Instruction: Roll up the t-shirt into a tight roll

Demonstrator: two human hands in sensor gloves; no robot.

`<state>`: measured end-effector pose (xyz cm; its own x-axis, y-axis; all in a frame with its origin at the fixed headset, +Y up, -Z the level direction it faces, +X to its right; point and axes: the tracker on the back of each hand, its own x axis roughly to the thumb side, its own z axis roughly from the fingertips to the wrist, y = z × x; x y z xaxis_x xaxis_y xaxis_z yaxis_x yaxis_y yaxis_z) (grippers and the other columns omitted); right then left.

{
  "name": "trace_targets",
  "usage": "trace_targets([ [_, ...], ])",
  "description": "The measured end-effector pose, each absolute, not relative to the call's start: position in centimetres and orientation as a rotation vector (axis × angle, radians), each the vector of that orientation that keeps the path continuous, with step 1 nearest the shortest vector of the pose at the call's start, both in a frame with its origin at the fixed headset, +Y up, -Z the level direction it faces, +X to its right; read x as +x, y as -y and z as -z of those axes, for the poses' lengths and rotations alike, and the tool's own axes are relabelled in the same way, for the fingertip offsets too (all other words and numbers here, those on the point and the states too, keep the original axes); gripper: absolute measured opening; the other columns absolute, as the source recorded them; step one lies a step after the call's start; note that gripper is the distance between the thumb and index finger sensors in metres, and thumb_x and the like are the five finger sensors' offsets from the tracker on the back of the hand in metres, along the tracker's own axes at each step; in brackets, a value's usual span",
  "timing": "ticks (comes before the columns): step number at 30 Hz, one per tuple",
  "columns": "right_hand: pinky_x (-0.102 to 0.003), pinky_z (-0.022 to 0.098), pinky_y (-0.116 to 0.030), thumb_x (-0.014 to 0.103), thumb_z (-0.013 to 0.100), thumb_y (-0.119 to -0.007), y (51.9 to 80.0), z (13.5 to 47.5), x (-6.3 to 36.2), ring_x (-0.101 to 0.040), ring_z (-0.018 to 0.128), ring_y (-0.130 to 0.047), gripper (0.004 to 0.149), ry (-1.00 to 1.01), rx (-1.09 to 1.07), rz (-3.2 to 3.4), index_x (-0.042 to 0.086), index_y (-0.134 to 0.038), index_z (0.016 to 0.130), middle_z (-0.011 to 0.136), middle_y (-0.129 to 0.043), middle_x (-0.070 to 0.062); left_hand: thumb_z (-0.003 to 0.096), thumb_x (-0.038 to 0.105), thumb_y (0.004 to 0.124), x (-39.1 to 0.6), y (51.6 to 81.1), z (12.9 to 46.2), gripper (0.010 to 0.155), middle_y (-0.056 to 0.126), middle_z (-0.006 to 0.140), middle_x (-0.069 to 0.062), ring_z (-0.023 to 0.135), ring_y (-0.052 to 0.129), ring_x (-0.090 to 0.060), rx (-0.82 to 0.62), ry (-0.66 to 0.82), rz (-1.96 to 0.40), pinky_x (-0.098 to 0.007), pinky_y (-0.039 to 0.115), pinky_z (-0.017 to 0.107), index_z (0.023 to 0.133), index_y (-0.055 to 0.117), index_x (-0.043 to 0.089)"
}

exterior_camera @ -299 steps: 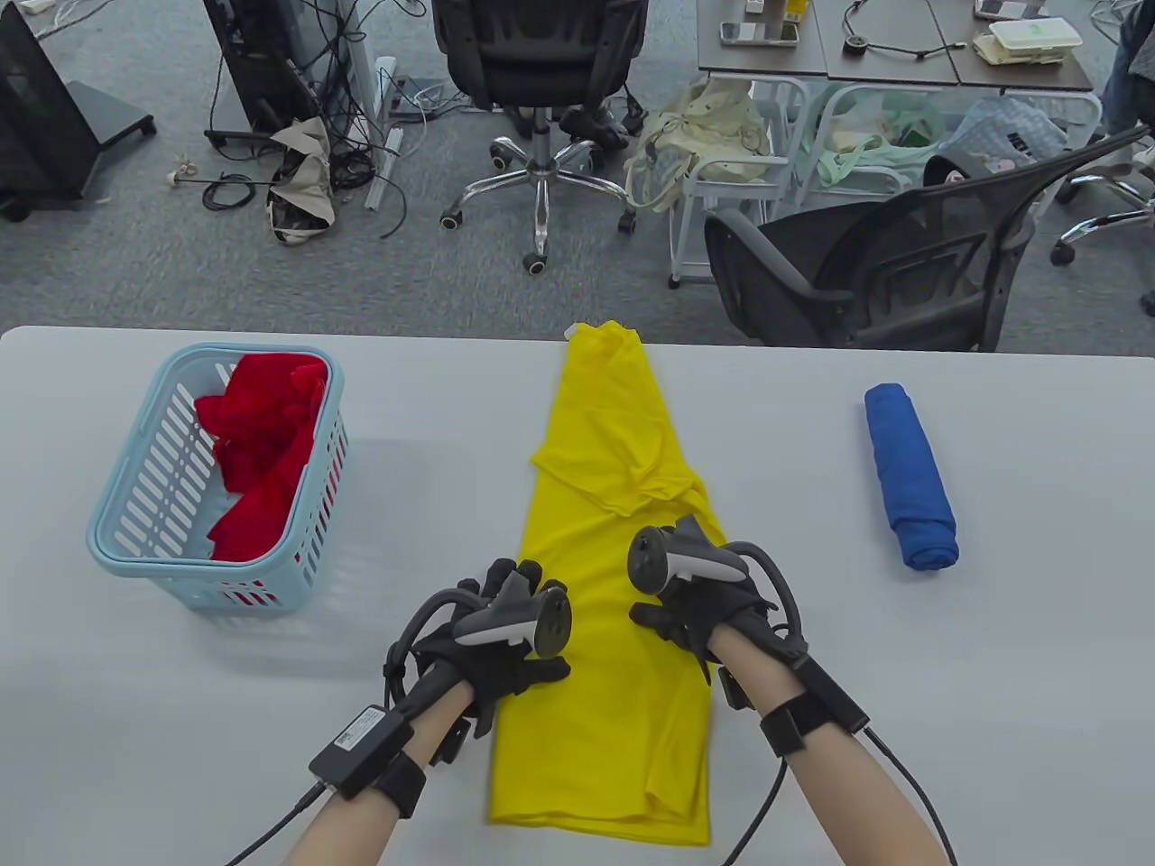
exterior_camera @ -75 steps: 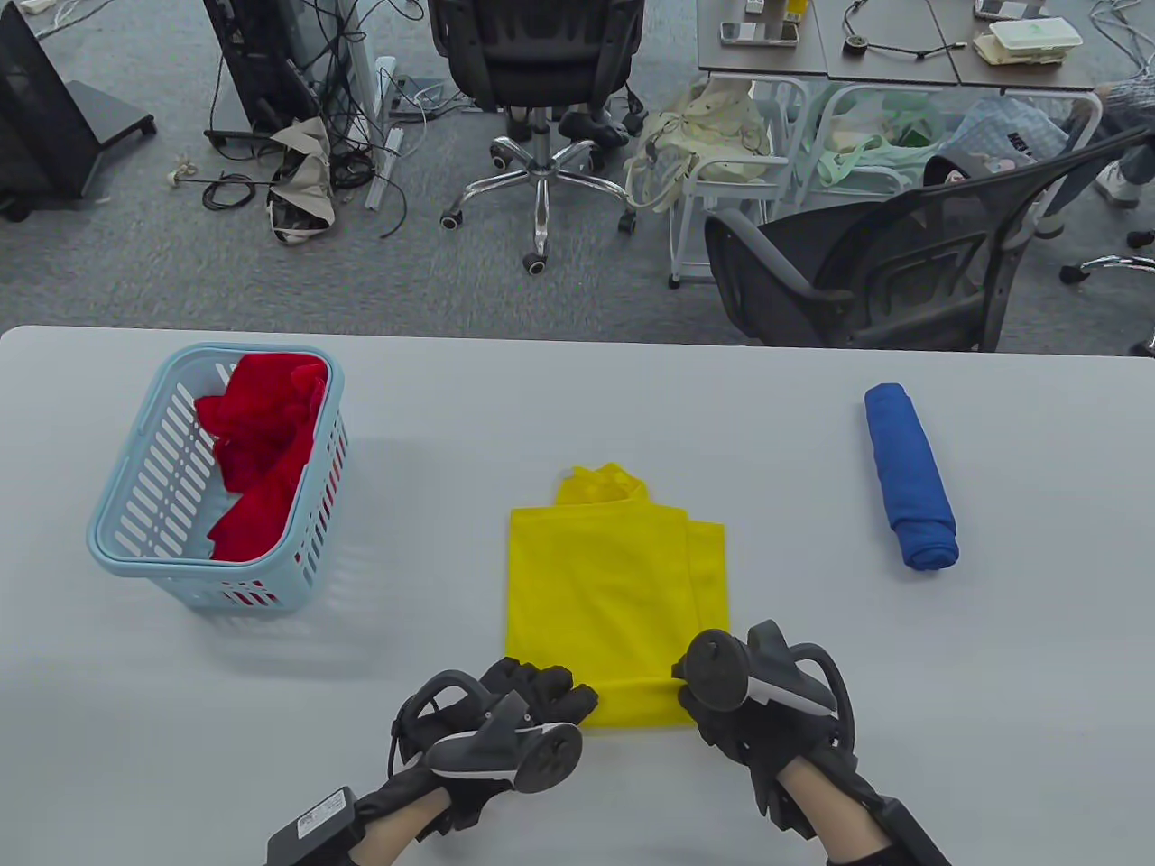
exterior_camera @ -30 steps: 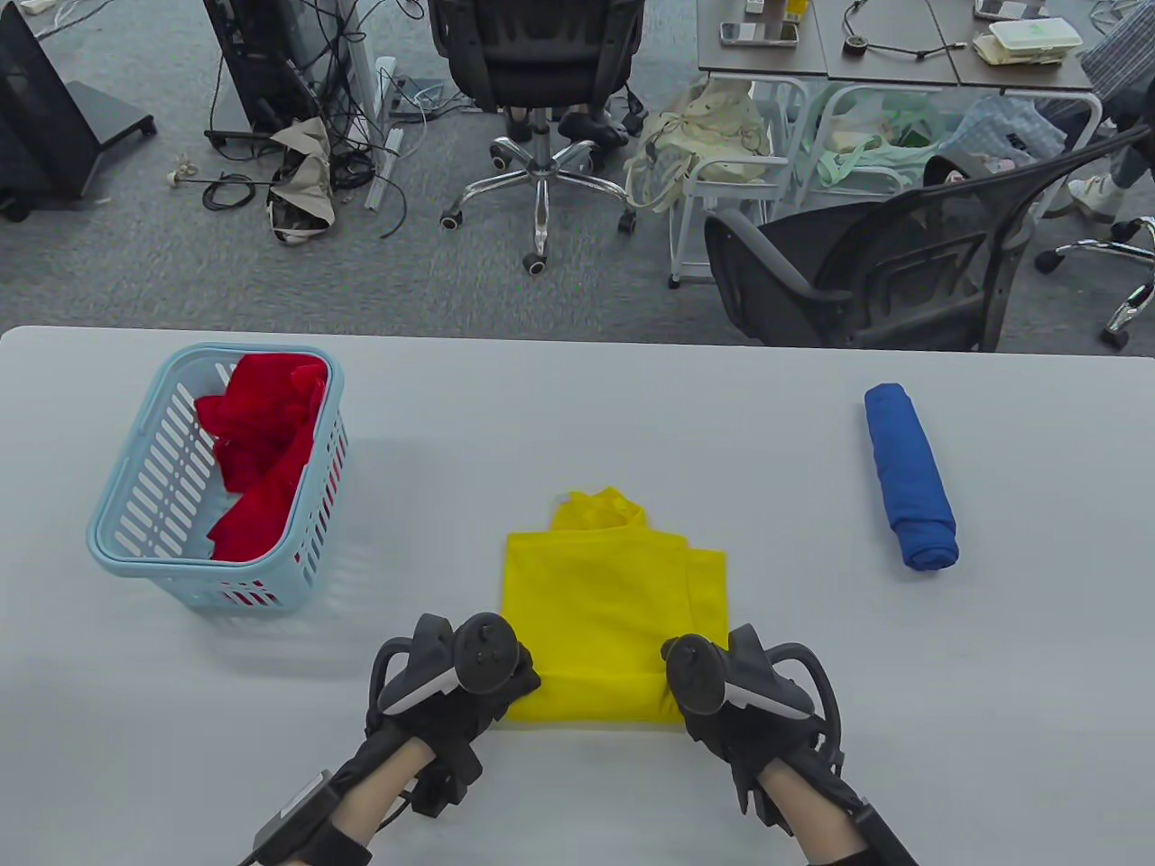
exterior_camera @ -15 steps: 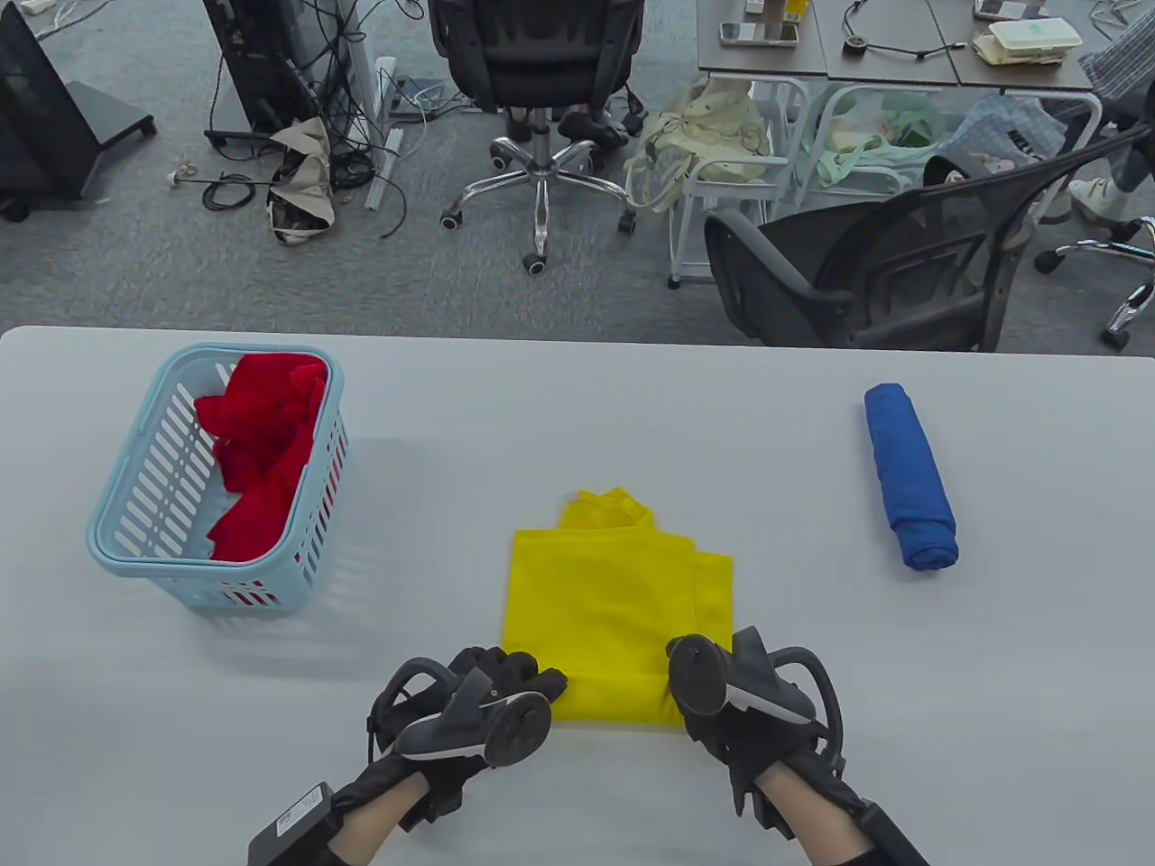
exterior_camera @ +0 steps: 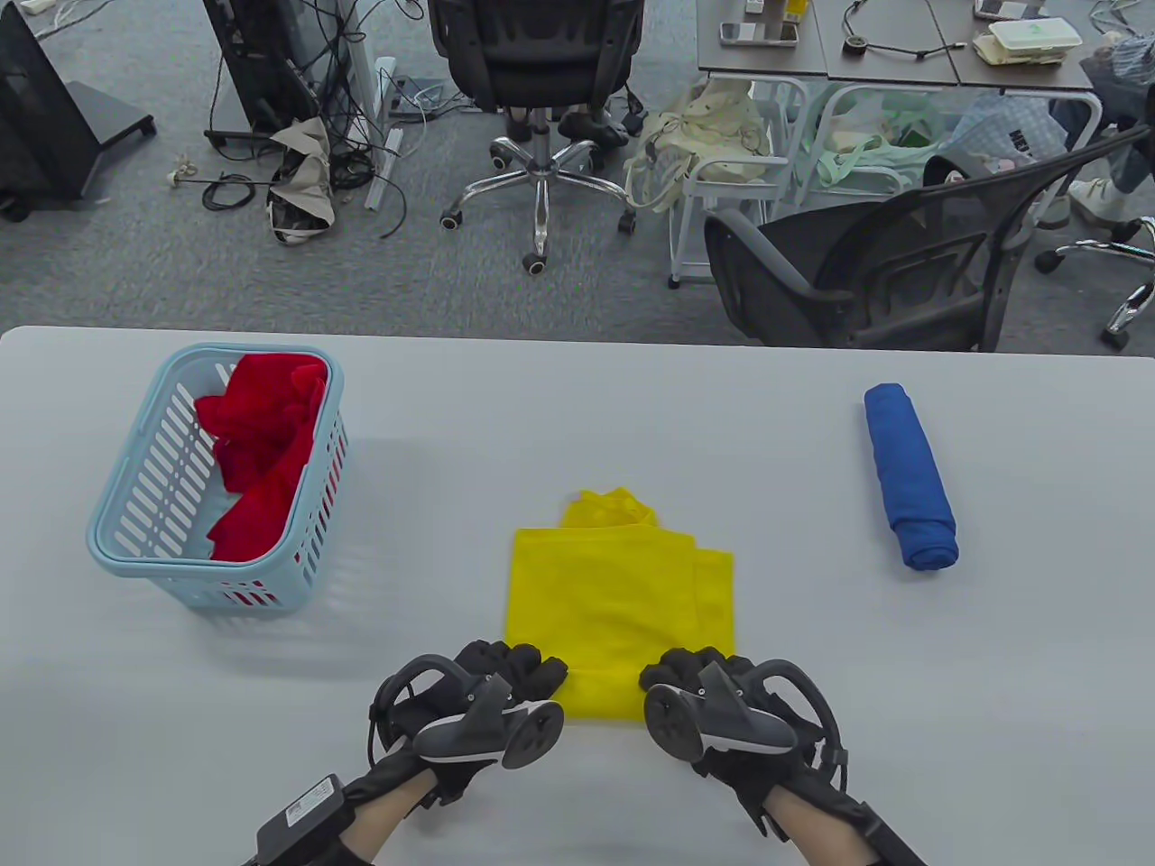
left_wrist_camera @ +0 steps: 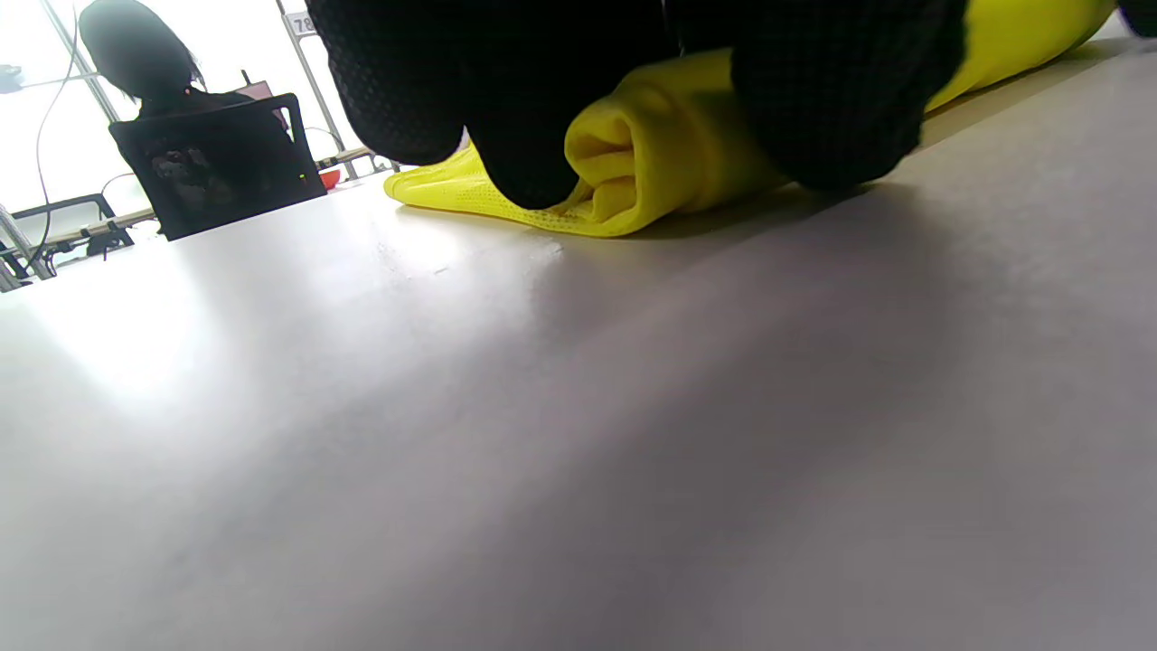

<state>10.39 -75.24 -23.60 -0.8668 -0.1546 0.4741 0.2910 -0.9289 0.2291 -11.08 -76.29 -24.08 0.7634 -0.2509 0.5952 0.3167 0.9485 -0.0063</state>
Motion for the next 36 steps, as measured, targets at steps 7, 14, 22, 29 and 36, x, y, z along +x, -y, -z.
trace_targets([
  [7,-0.053,0.071,-0.059,0.032,0.065,-0.064,74.6,24.3,11.1,-0.03,0.096,-0.074,0.053,0.517,-0.699,2.918,0.025,-0.042,0.113,0.112,-0.059,-0.006,0.0567,0.04,0.065,-10.9,75.6,24.5,0.048,0.087,0.095,0.005,0.075,0.096,-0.013,-0.077,0.617,0.31,-0.043,0.081,0.069,0.104,0.066,0.033],
  [14,-0.048,0.06,-0.071,0.035,0.067,-0.051,75.0,25.3,13.2,-0.027,0.074,-0.088,0.054,0.744,-0.62,3.15,0.017,-0.04,0.116,0.099,-0.073,-0.007,0.057,0.04,0.063,-14.3,75.5,26.5,0.047,0.1,0.077,0.002,0.059,0.103,-0.016,-0.36,0.528,-0.237,-0.045,0.083,0.061,0.099,0.076,0.023],
  [22,-0.047,0.059,-0.072,0.051,0.066,-0.055,75.1,25.6,13.6,-0.023,0.074,-0.088,0.066,0.631,-0.34,3.108,0.012,-0.036,0.117,0.1,-0.069,-0.008,0.0542,0.051,0.067,-13.2,73.9,24.9,0.052,0.091,0.09,0.007,0.072,0.098,-0.014,0.055,0.375,0.373,-0.044,0.08,0.068,0.102,0.069,0.031],
  [29,-0.049,0.06,-0.07,0.056,0.064,-0.058,74.3,25.3,13.6,-0.027,0.077,-0.086,0.07,0.448,-0.187,3.032,0.015,-0.04,0.117,0.105,-0.063,-0.014,0.0513,0.051,0.07,-11.0,75.2,23.2,0.06,0.077,0.109,-0.002,0.091,0.087,-0.024,-0.161,0.65,0.138,-0.05,0.073,0.073,0.108,0.062,0.032],
  [36,-0.055,0.071,-0.056,0.047,0.062,-0.07,71.7,23.9,13.3,-0.034,0.097,-0.066,0.057,0.312,-0.521,3.06,0.027,-0.05,0.112,0.115,-0.045,-0.012,0.0485,0.054,0.072,-10.3,76.3,23.5,0.069,0.071,0.11,-0.003,0.092,0.084,-0.023,-0.164,0.664,0.243,-0.052,0.069,0.075,0.111,0.056,0.029],
])
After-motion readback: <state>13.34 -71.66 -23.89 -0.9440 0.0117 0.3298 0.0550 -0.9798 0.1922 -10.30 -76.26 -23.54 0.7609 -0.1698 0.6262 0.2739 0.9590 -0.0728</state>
